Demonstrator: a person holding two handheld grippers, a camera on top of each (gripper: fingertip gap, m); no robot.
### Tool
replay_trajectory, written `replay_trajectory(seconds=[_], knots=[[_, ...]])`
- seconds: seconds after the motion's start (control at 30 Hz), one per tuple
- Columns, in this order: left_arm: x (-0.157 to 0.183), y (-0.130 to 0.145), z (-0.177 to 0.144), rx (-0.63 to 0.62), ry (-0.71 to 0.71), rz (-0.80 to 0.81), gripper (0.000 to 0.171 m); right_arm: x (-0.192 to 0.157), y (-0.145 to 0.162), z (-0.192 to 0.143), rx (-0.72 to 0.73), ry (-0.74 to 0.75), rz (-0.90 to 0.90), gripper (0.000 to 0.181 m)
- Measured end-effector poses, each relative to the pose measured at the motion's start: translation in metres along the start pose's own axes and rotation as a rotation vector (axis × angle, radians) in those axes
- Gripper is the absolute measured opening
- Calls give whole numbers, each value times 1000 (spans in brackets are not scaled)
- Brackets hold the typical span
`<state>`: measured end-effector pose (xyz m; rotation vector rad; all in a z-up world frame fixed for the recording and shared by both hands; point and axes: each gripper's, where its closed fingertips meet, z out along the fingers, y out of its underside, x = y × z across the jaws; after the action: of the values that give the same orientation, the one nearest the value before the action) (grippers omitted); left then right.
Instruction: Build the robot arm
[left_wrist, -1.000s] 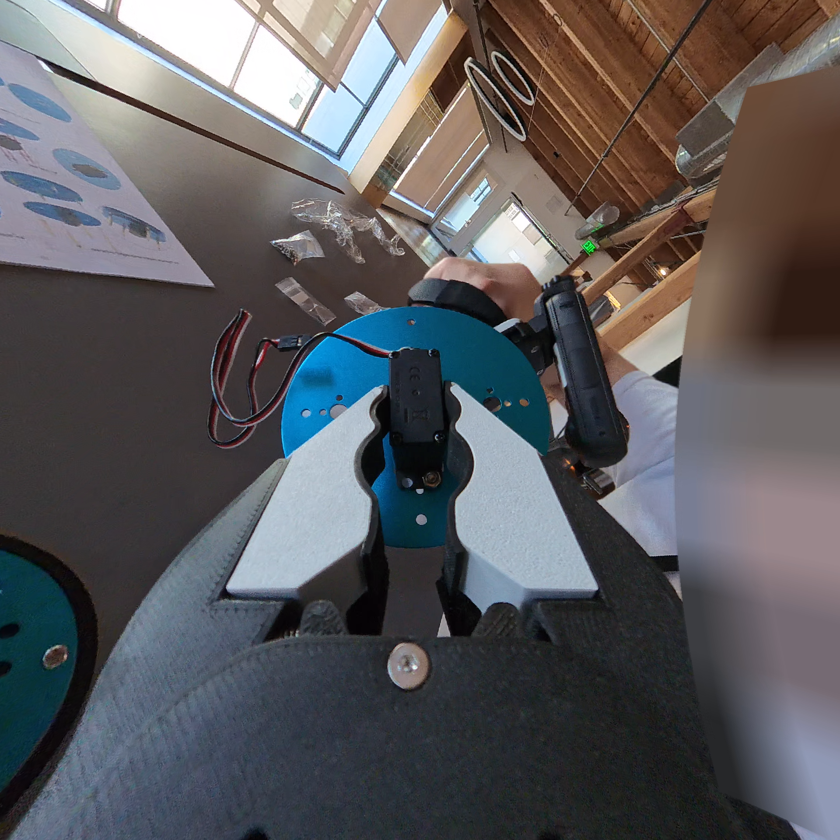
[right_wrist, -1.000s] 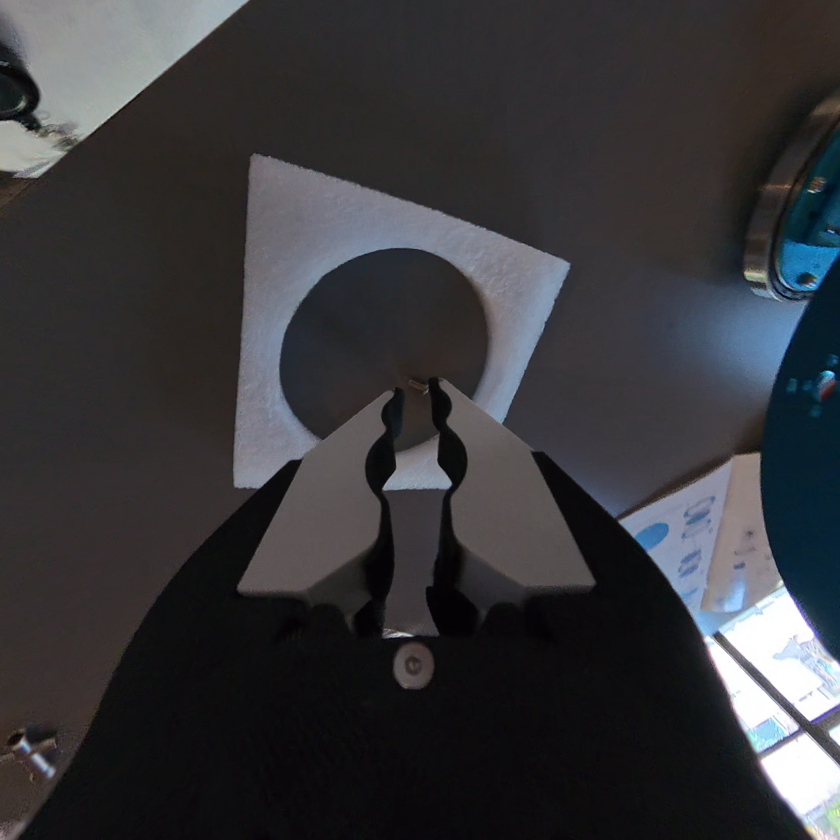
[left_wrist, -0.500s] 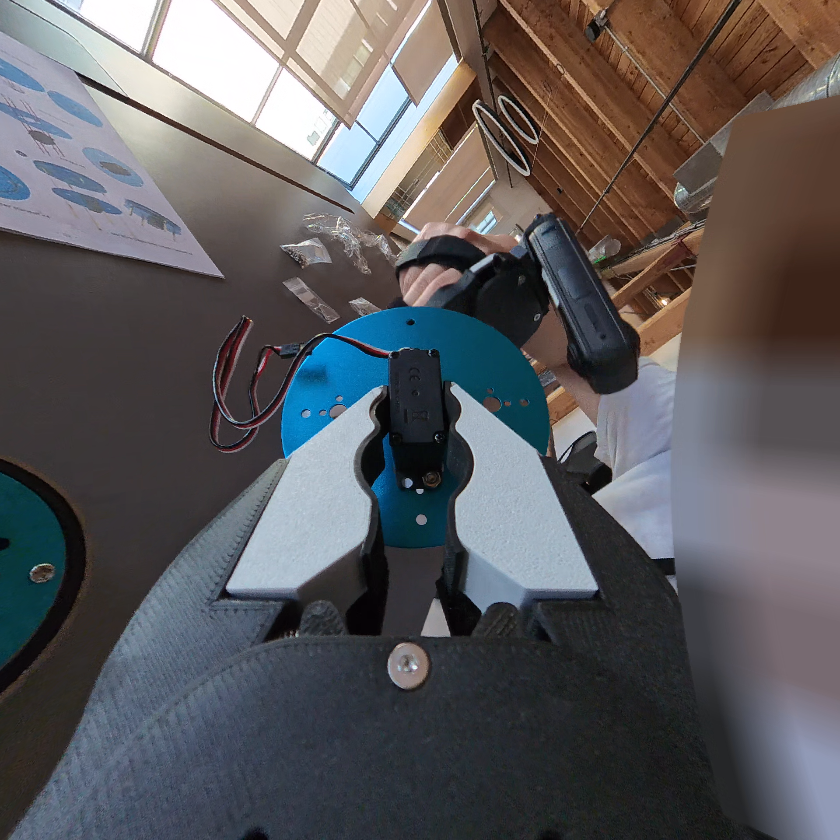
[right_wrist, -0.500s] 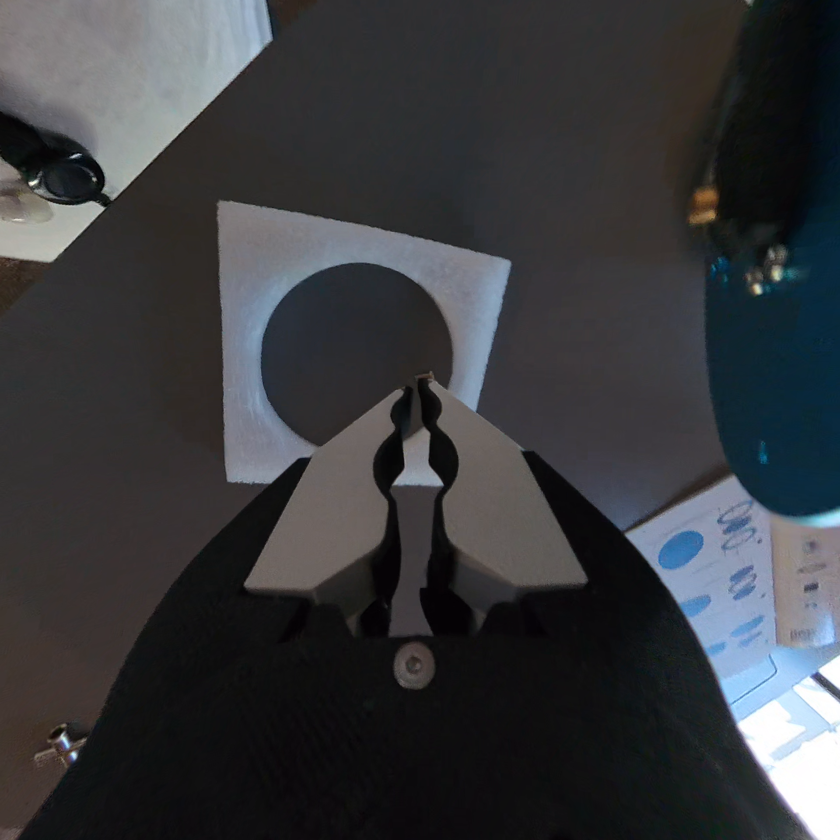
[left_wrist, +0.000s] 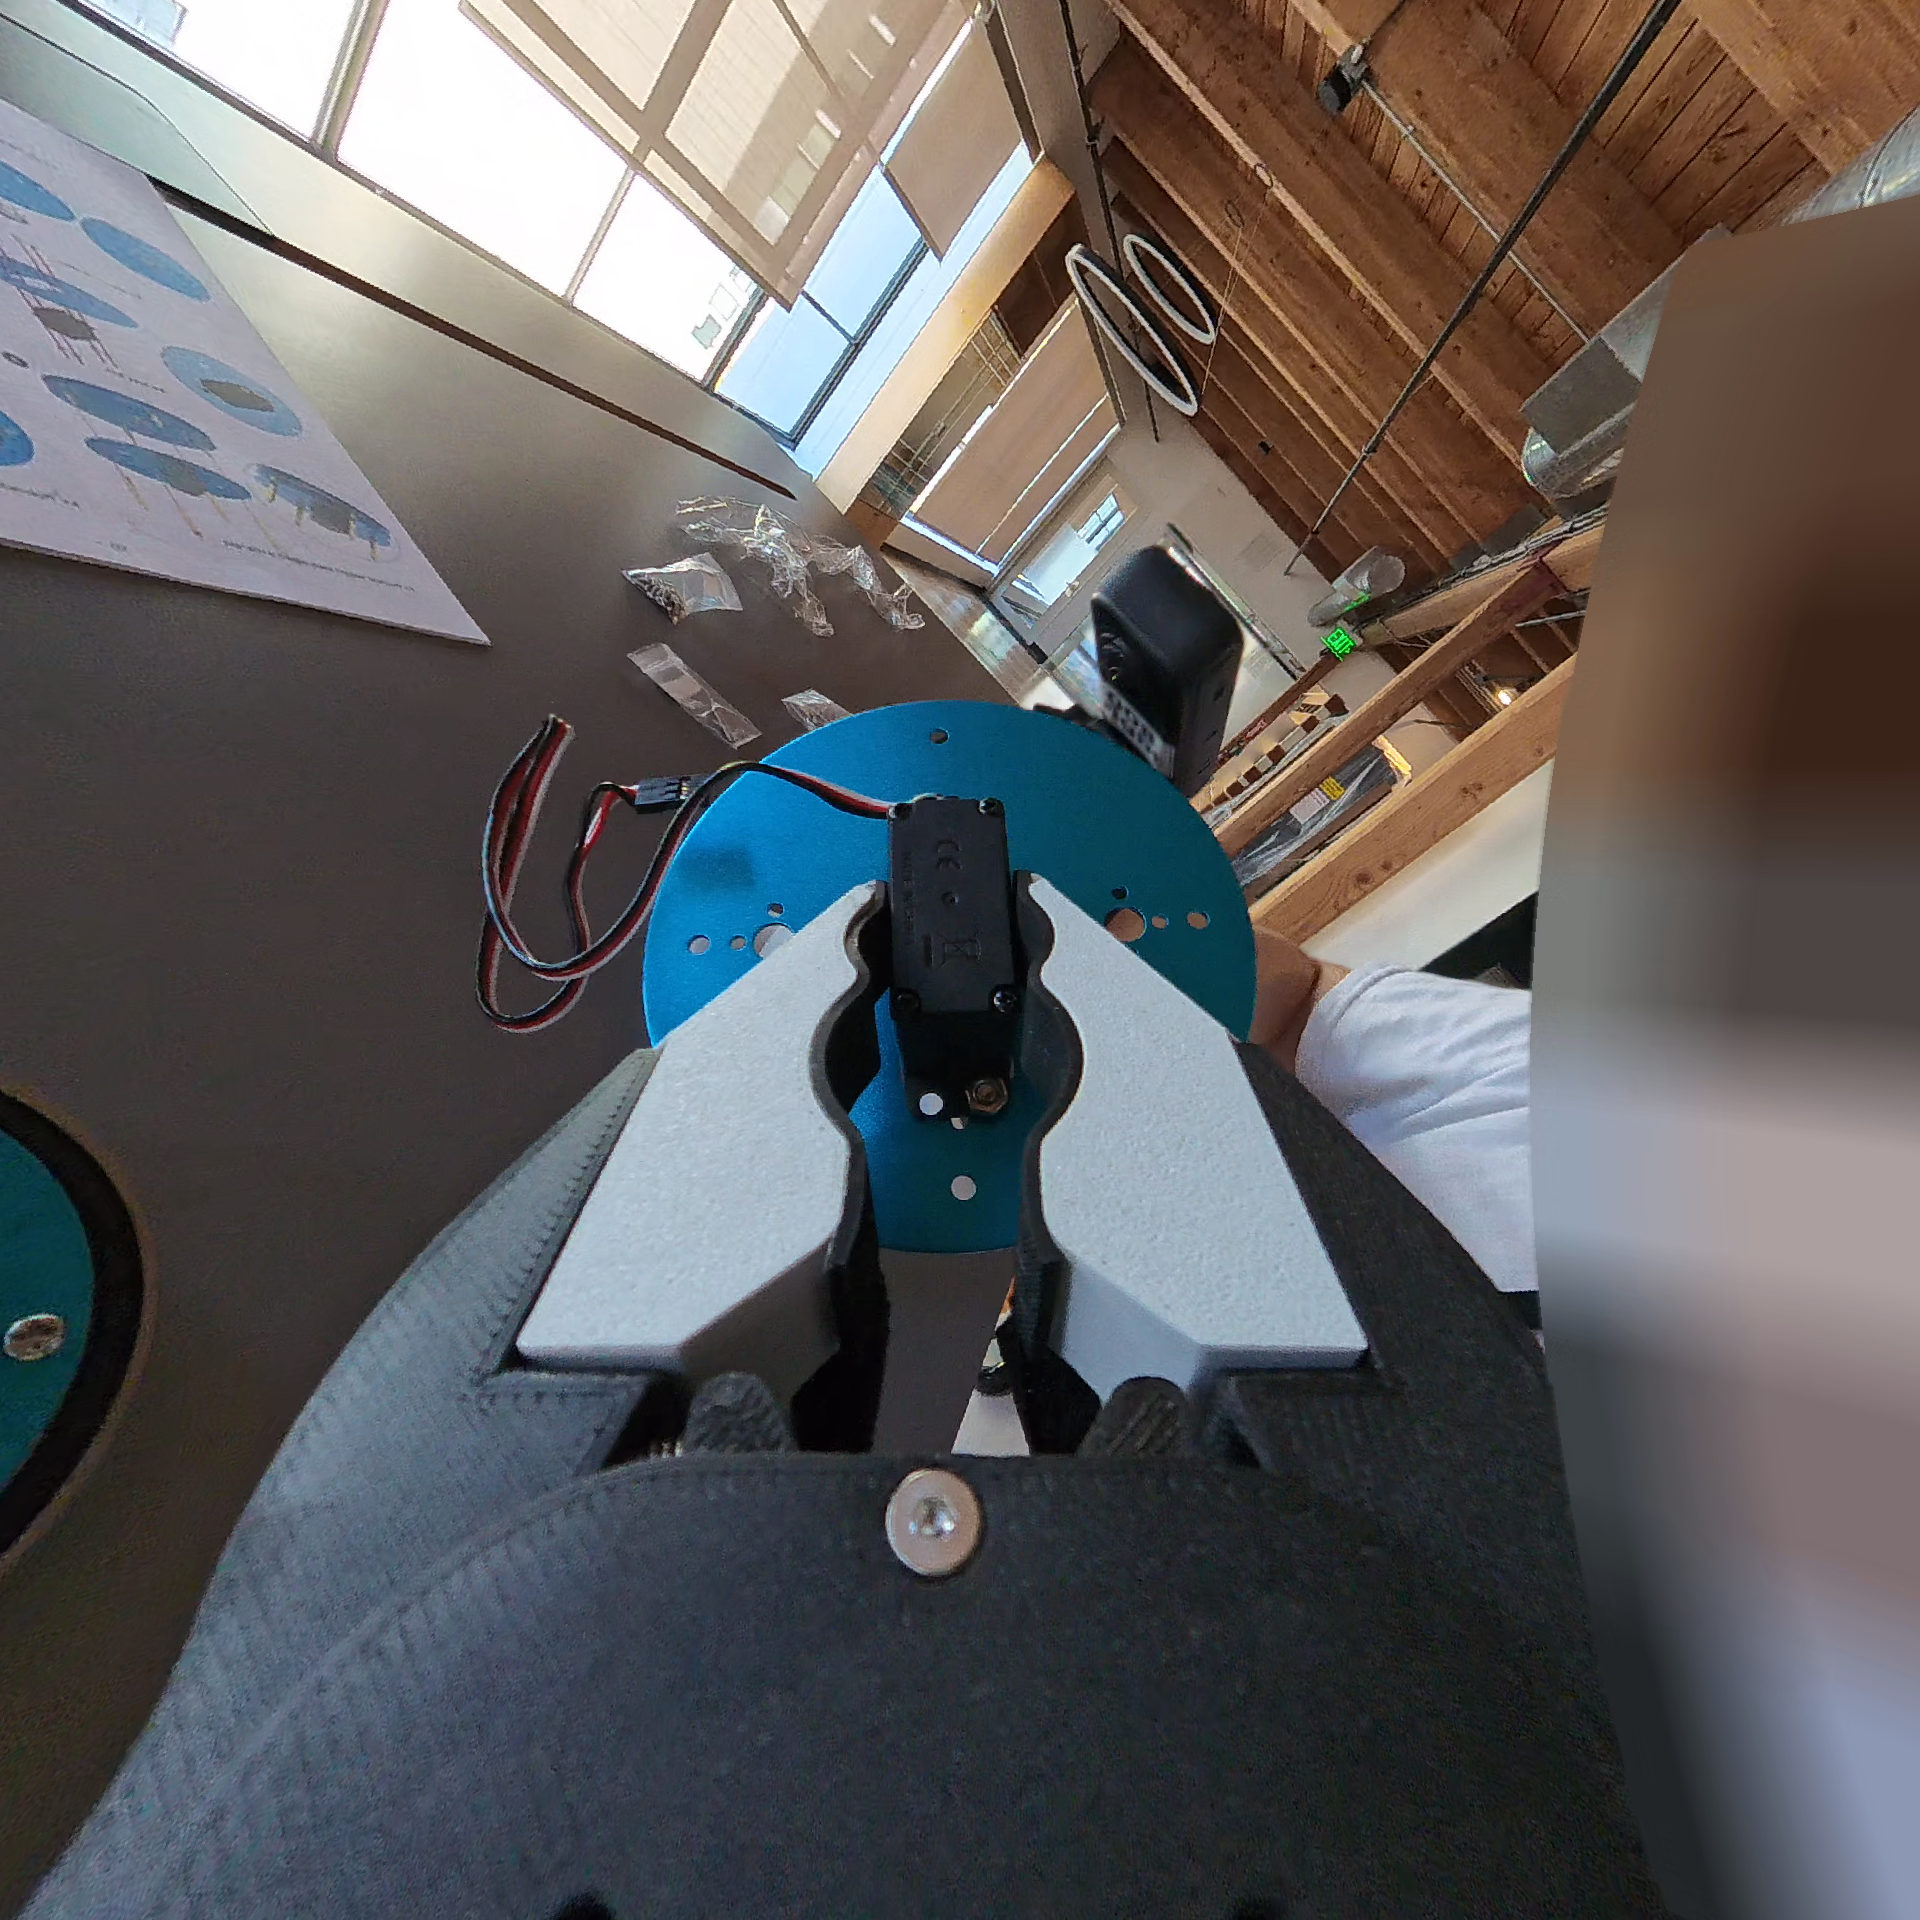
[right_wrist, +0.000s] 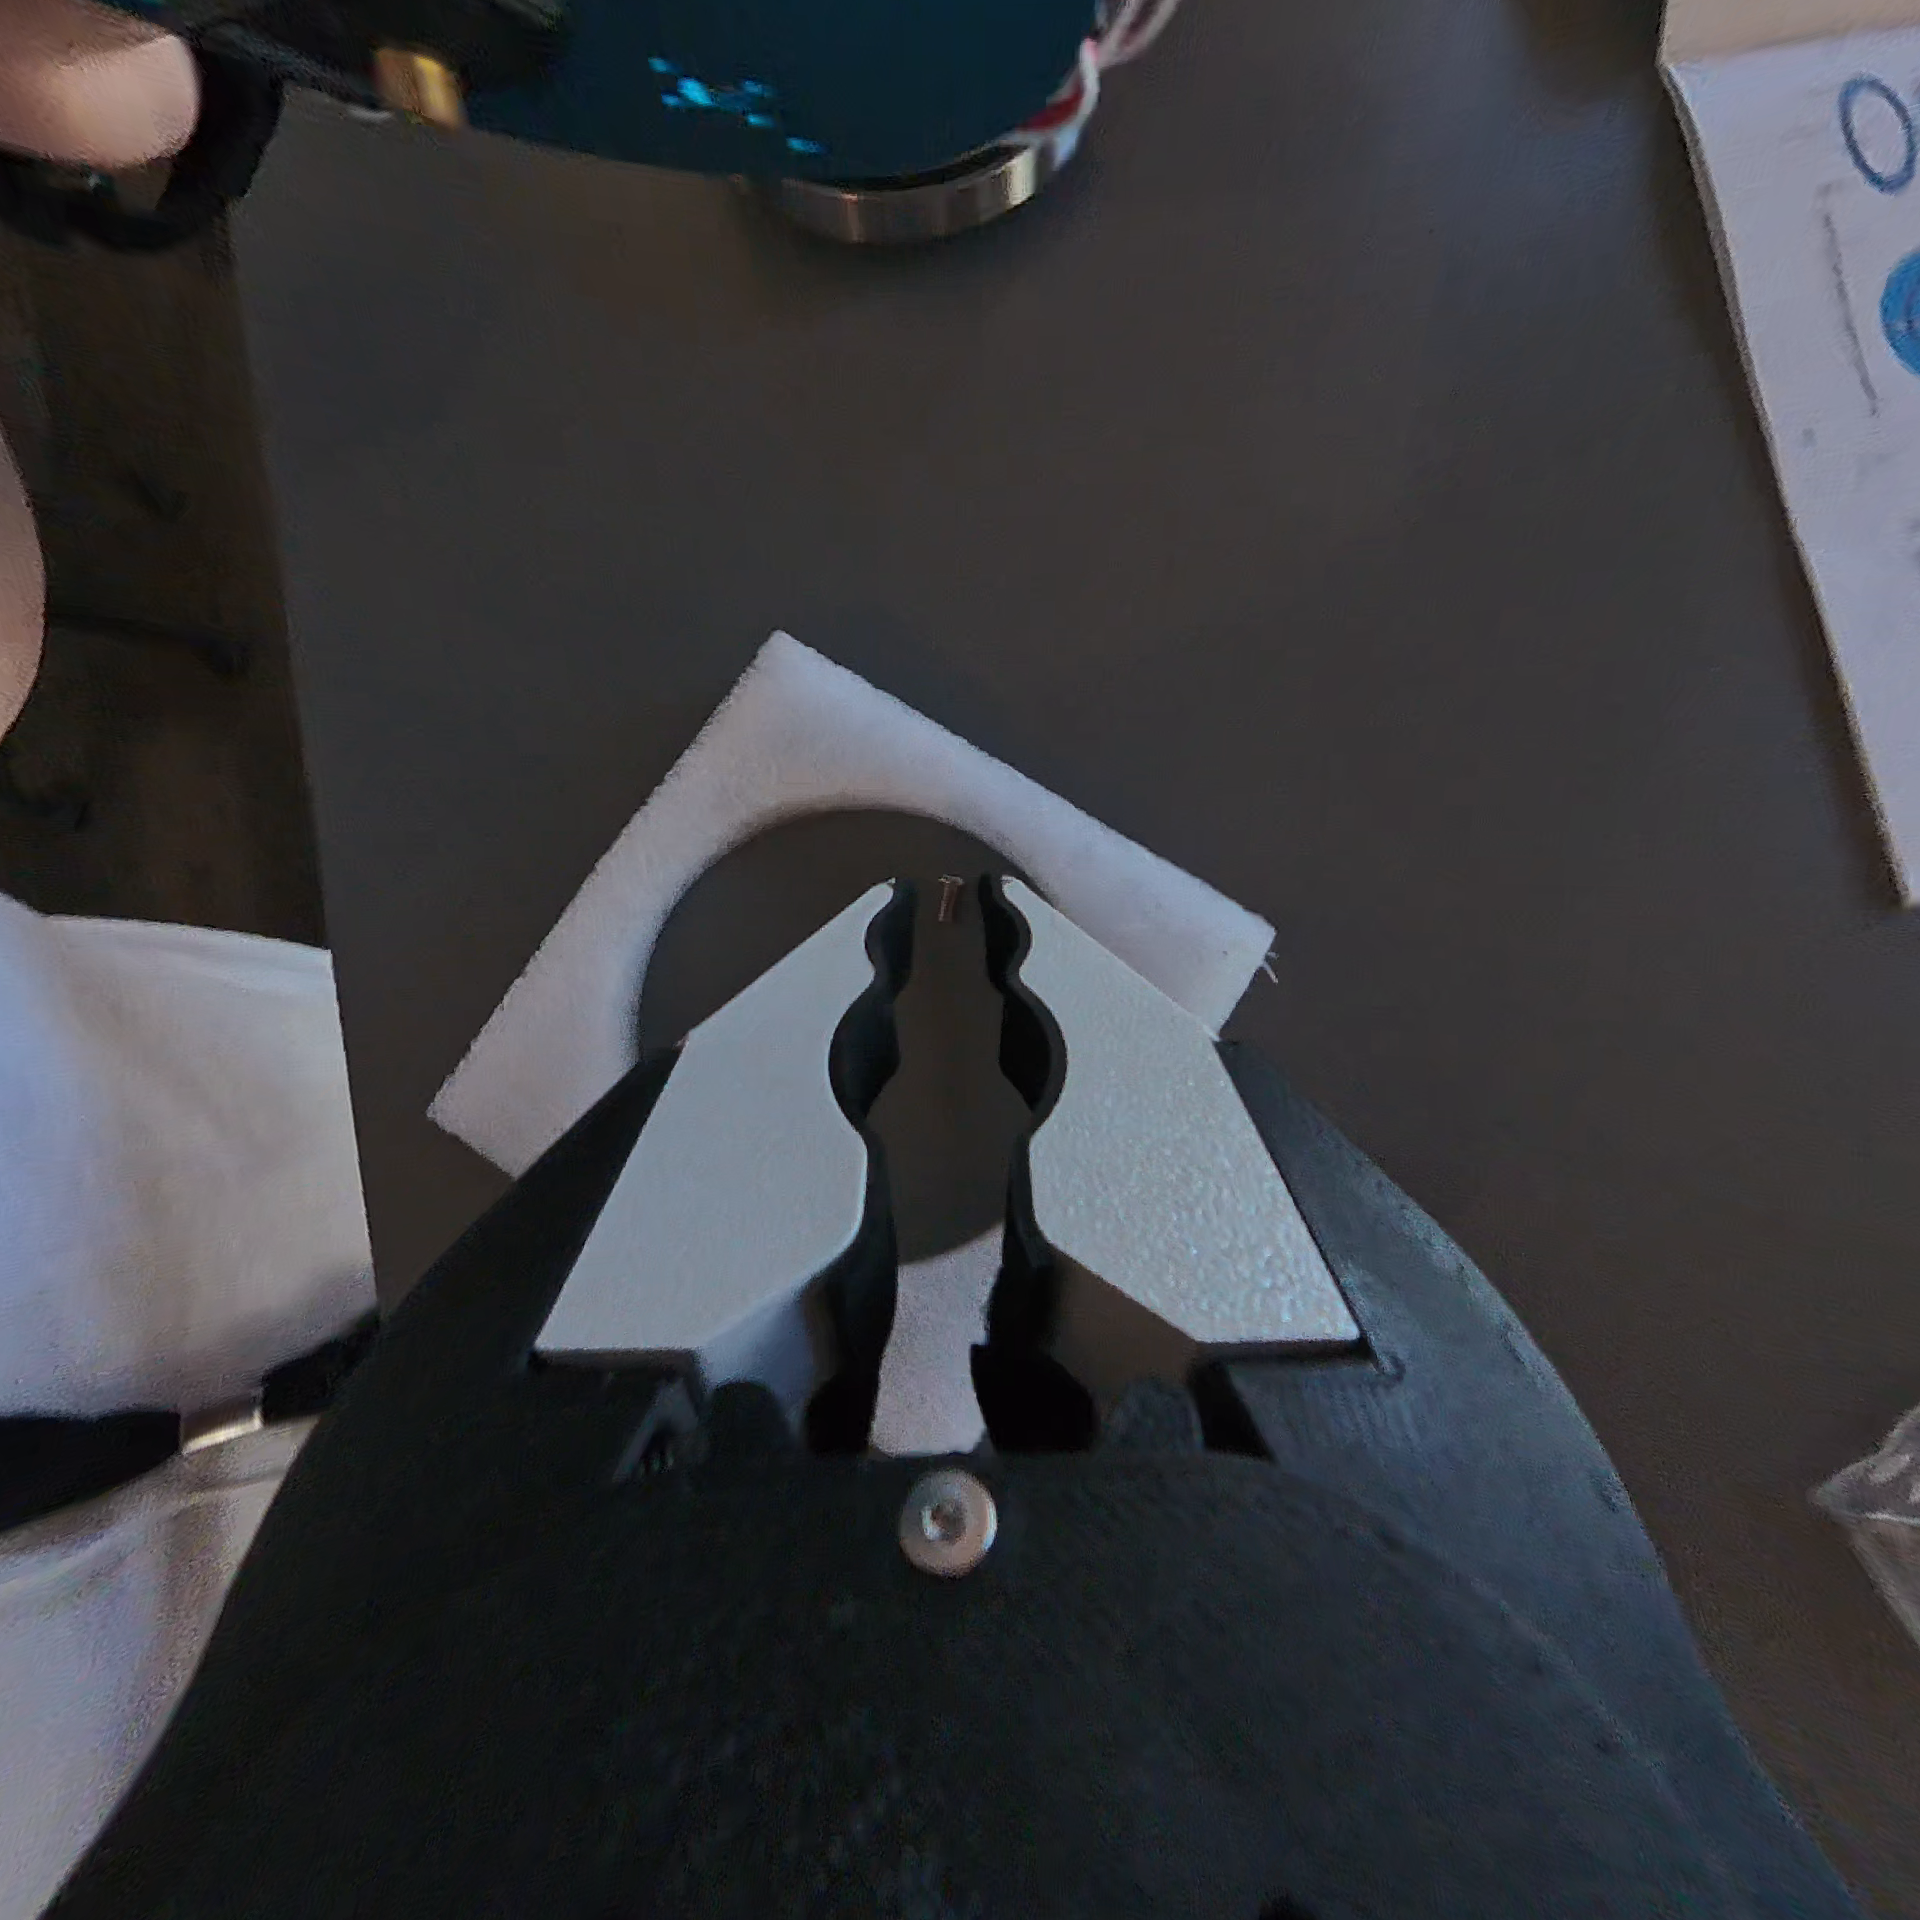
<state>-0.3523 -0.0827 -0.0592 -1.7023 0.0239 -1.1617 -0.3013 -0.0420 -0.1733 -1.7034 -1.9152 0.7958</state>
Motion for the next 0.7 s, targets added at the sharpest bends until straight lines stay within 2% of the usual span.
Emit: replay_trajectory(seconds=[0.27, 0.47, 0.53, 0.7], knots=[[4, -2, 3, -24, 25, 13, 22, 2, 9, 3, 10, 70, 72, 11], [3, -3, 4, -33, 44, 15, 22, 3, 7, 6, -5, 102, 51, 10], [2, -4, 3, -32, 48, 14, 22, 4, 8, 6, -18, 119, 38, 5], [-1, -4, 2, -35, 54, 10, 22, 3, 7, 8, -27, 98, 29, 4]])
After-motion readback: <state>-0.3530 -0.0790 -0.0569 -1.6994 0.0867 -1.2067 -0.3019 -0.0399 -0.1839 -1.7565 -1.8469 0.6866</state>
